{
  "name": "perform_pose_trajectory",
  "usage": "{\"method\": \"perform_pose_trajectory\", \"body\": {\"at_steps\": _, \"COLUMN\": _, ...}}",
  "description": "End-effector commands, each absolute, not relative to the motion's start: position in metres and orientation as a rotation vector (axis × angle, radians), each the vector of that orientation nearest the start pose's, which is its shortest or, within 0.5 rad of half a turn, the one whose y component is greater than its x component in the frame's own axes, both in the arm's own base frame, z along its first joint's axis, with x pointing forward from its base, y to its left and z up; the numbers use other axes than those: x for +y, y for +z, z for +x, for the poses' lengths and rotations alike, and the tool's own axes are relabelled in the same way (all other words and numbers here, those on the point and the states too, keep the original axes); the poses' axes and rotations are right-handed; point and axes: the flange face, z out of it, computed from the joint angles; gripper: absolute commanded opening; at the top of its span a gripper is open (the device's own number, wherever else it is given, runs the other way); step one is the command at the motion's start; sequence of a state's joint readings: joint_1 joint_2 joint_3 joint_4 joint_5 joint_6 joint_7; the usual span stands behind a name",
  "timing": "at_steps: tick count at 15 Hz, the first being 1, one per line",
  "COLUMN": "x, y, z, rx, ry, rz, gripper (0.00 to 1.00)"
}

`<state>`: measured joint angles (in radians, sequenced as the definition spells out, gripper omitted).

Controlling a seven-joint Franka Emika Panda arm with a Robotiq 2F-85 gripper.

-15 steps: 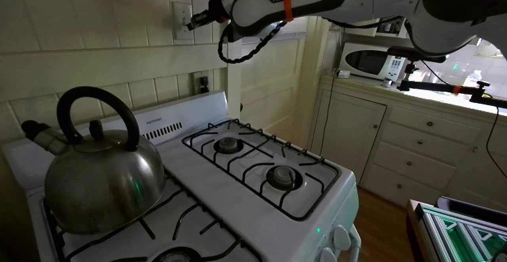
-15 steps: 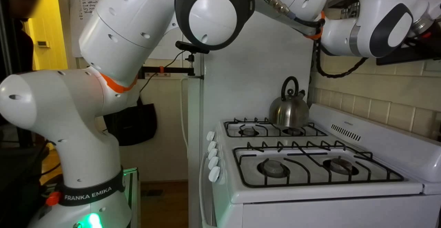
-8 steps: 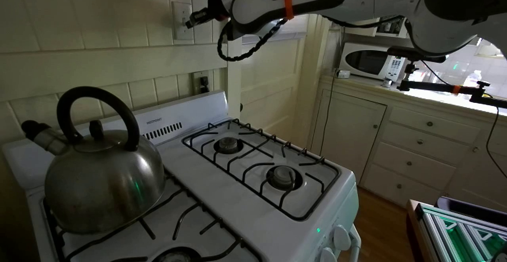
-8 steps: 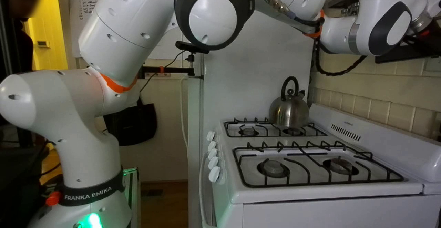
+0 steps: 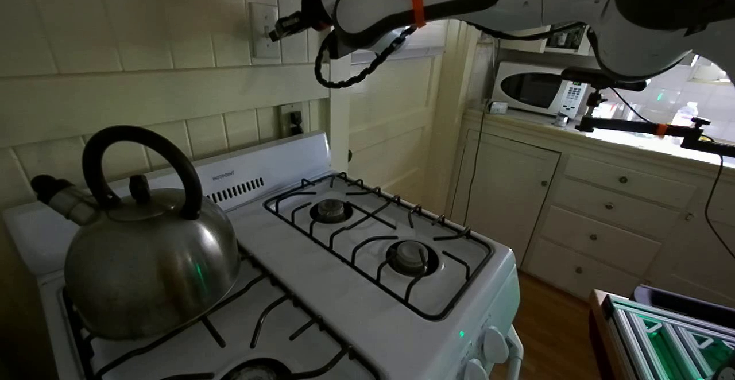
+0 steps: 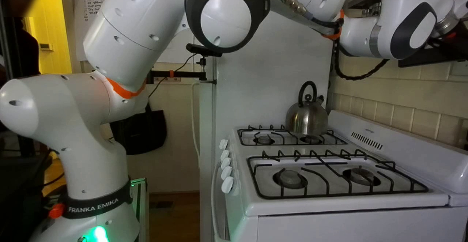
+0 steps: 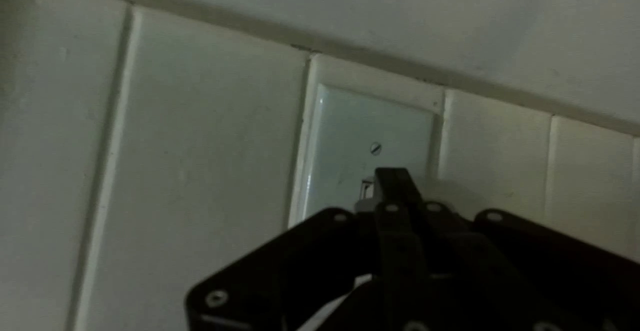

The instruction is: Push the switch up

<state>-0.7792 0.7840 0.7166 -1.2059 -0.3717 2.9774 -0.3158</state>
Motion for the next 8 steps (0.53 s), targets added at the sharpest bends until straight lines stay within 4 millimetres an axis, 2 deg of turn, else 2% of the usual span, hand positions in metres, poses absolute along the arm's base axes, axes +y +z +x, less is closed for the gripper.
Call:
{"method": "perform_pose_trajectory", "body": {"at_steps": 1, "x": -0.239, "y": 0.516, "z": 0.740, "rx": -0.200, "ry": -1.752, "rz": -2.781, "gripper": 0.32}}
{"method": "perform_pose_trajectory", "body": {"at_steps": 5, "x": -0.225, "y": 0.508, "z": 0.742, "rx": -0.277, "ry": -1.747, "rz": -2.775, "gripper": 0.62}}
{"method": "perform_pose_trajectory", "body": {"at_steps": 8, "x": -0.225, "y": 0.506, "z": 0.743, "rx": -0.288, "ry": -1.792, "rz": -2.782, "gripper": 0.84}}
